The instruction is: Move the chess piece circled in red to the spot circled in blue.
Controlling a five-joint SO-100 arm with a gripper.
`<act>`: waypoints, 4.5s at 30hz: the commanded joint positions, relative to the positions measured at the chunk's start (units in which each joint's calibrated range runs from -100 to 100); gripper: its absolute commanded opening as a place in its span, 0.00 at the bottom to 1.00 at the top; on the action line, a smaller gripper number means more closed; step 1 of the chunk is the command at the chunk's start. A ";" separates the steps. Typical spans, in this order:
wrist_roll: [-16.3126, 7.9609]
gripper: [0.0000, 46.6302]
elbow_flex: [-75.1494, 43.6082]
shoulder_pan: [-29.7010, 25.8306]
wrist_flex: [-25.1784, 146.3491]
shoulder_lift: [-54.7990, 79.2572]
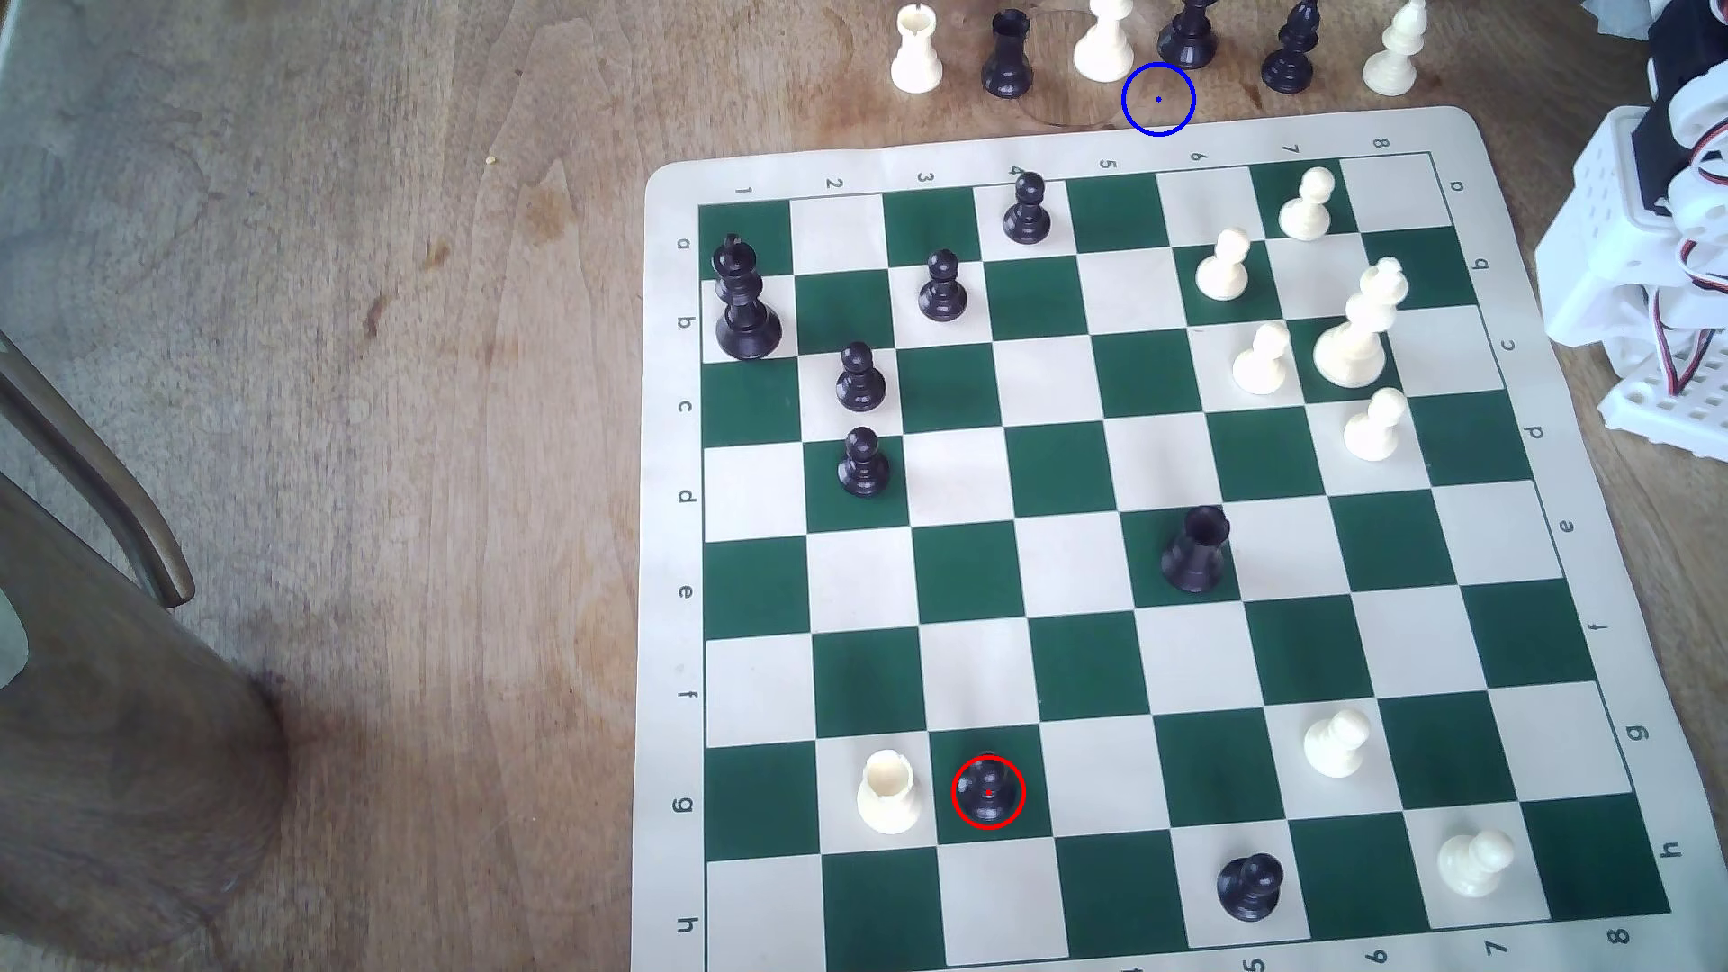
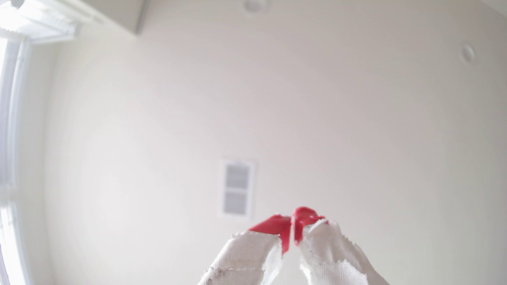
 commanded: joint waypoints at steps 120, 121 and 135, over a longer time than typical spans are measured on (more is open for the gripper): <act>-22.22 0.35 -119.41 -33.85 141.14 122.80; -22.17 0.35 -119.41 -33.85 141.14 122.80; -21.98 0.26 -119.41 -33.93 140.89 122.97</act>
